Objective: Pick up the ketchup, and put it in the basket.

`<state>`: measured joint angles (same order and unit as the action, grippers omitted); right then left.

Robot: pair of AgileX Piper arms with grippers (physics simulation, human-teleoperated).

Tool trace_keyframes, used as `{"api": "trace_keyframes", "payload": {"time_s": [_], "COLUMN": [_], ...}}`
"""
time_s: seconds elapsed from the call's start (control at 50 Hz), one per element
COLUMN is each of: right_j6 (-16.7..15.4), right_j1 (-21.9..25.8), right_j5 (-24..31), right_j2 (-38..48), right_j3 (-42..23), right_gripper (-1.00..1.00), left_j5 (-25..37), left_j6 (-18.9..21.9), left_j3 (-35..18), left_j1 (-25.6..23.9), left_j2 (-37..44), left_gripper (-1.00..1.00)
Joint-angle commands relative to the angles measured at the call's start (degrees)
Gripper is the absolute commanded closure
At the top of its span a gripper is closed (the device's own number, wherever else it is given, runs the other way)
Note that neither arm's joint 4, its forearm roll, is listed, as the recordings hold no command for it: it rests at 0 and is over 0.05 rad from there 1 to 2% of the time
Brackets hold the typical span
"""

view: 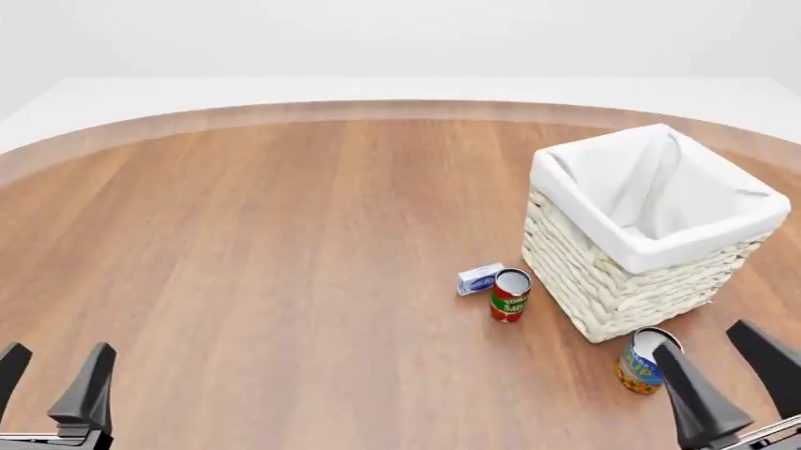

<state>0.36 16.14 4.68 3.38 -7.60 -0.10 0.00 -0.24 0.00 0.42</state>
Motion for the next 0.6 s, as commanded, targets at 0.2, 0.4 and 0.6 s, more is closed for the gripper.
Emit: {"api": "trace_keyframes", "payload": {"time_s": [0.2,0.4,0.6], "right_j6": [-0.53,-1.29,-0.68], "right_j1": [5.53,9.06,12.45], "right_j5": [-2.32,-4.06,-6.14], "right_j2": [2.92,6.82,10.32], "right_j3": [0.21,-0.50,-1.70], "right_gripper": [-1.00,-1.00,-1.00], "left_j5": [0.00,0.00,0.00], "left_j6": [0.00,0.00,0.00], "left_j3": [0.00,0.00,0.00], "left_j1": [0.00,0.00,0.00], "left_j2": [0.00,0.00,0.00], "left_gripper": [-1.00,-1.00,-1.00]}}
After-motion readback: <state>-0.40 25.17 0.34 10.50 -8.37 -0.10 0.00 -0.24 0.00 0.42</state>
